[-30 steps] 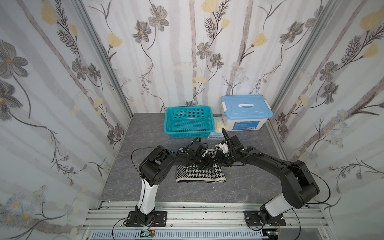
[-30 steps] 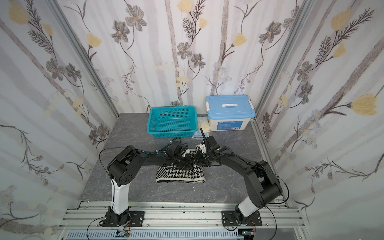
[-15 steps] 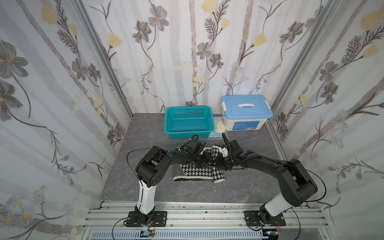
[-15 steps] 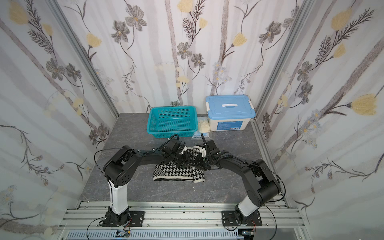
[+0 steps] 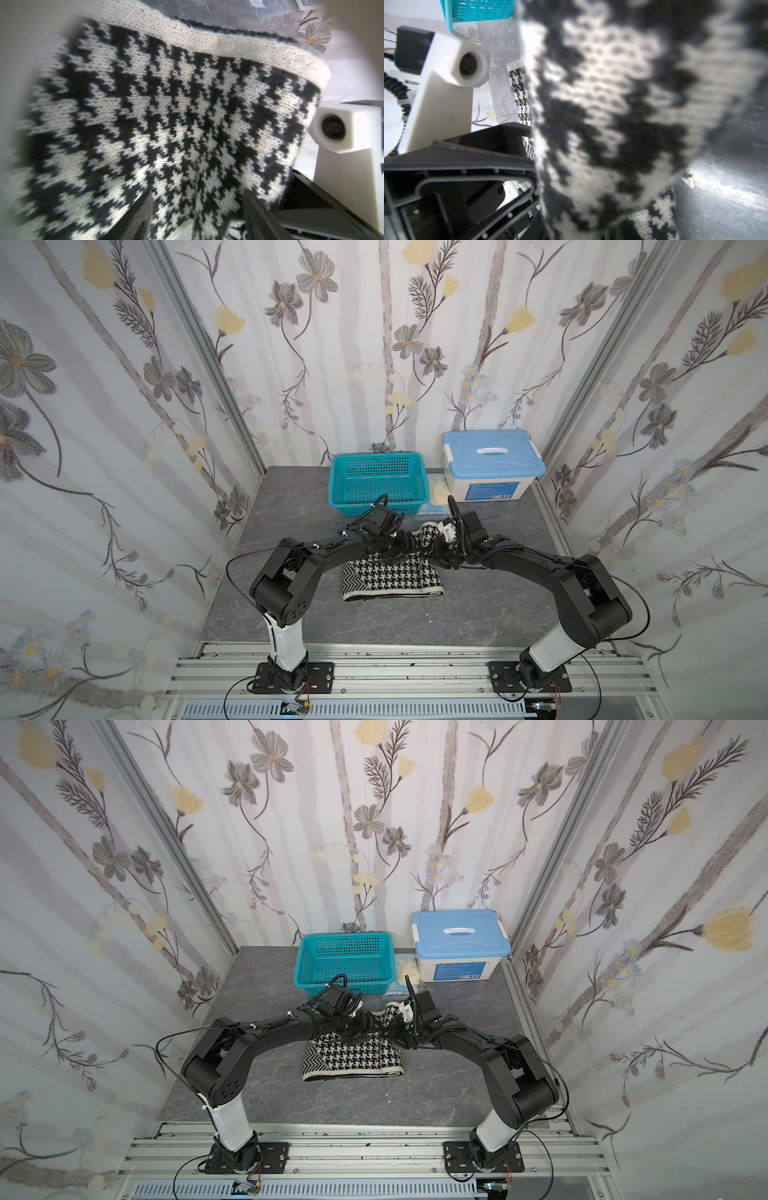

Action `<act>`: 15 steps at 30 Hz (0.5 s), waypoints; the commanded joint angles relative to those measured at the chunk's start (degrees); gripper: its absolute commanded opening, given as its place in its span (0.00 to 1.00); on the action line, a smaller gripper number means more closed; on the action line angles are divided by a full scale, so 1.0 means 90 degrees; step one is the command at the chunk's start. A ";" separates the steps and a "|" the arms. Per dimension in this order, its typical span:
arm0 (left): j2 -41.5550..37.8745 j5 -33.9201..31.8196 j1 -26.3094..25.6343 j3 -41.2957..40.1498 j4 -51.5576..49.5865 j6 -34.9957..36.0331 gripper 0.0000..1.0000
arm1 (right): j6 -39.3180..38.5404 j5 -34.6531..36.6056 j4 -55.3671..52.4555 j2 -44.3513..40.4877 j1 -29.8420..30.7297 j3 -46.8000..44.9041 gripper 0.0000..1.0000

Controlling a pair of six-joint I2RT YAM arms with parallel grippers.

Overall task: Roll up the scarf and place it into the basket
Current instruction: Roll the scarf at the center of the board.

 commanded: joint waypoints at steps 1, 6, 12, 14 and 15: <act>-0.0457 0.0049 0.0007 -0.0287 -0.0812 0.0390 0.66 | -0.0033 0.0170 -0.0001 0.0135 -0.0005 0.0402 0.38; -0.1425 0.0002 -0.0029 -0.0795 -0.1001 0.0494 0.63 | -0.0055 0.0276 -0.0470 0.0376 0.0015 0.0777 0.39; -0.2058 -0.0056 -0.0242 -0.1104 -0.0378 0.0245 0.61 | -0.0051 0.0281 -0.0653 0.0553 0.0167 0.1050 0.39; -0.2154 -0.0081 -0.0287 -0.1392 0.0422 -0.0152 0.57 | -0.0002 0.0290 -0.0764 0.0632 0.0221 0.1132 0.38; -0.2198 -0.0114 -0.0329 -0.1555 0.0861 -0.0360 0.55 | 0.0004 0.0312 -0.0833 0.0656 0.0269 0.1176 0.38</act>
